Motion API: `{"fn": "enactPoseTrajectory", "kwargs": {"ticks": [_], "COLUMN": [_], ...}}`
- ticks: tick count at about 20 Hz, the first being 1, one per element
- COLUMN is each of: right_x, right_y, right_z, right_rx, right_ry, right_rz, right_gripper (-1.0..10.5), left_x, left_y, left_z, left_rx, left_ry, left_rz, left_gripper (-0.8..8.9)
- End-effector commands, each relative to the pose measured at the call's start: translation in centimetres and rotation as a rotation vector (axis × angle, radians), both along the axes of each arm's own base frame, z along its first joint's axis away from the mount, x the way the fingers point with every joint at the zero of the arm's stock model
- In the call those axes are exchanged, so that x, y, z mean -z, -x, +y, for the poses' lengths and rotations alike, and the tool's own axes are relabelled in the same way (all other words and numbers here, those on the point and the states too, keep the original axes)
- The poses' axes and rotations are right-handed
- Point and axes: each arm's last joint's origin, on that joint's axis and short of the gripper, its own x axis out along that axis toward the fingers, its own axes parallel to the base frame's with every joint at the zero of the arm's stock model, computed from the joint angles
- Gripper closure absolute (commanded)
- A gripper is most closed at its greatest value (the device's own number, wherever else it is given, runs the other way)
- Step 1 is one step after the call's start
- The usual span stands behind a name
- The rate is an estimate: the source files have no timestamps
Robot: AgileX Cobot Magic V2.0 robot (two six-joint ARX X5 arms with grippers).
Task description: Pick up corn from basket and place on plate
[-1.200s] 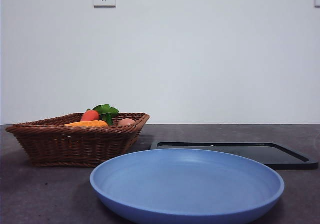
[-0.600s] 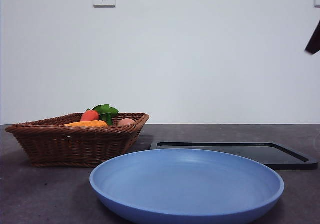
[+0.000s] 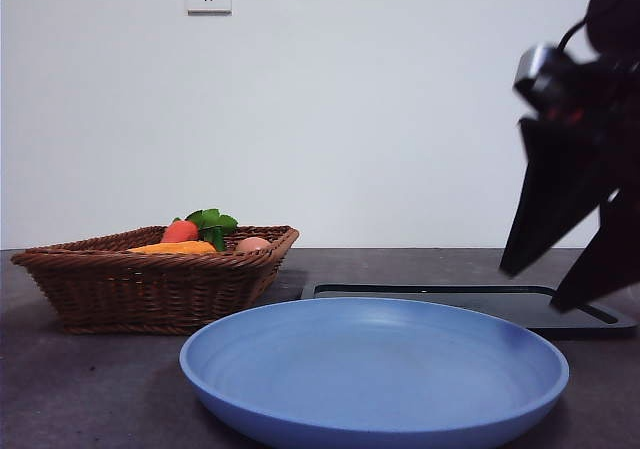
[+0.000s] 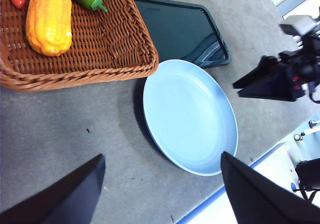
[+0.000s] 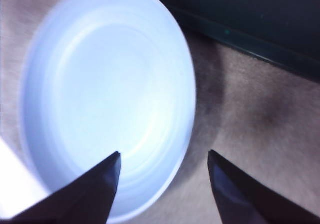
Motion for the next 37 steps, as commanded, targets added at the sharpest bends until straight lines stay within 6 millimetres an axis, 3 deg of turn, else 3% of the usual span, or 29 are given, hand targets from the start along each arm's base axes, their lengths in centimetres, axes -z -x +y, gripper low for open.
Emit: {"fn": "enactPoseTrajectory", "kwargs": {"ticks": [1, 9, 15, 22, 30, 37], "right_x": [0.9, 3.0, 3.3, 3.0, -1.6, -6.7], "right_y": [-0.9, -1.6, -1.7, -1.7, -1.4, 0.5], "right_z": [0.9, 1.9, 2.1, 2.0, 1.9, 0.8], "right_rx": [-0.021, -0.040, -0.045, -0.027, -0.036, -0.042], "right_ry": [0.007, 0.035, 0.038, 0.035, 0.018, -0.008], "right_rz": [0.016, 0.063, 0.069, 0.079, 0.022, -0.081], "right_gripper": [6.7, 7.5, 9.5, 9.4, 9.4, 9.4], "left_x": [-0.6, -0.6, -0.6, -0.8, -1.8, -1.9], "left_y": [-0.1, -0.1, -0.1, -0.4, -2.8, -7.2], "left_z": [0.0, 0.0, 0.0, 0.0, 0.0, -1.8], "left_rx": [0.014, 0.014, 0.014, -0.007, -0.063, -0.041], "left_ry": [-0.003, -0.003, -0.003, 0.001, -0.054, -0.151], "left_rz": [-0.031, -0.030, -0.031, -0.034, -0.032, -0.038], "left_gripper": [4.36, 4.36, 4.36, 4.36, 4.36, 4.36]}}
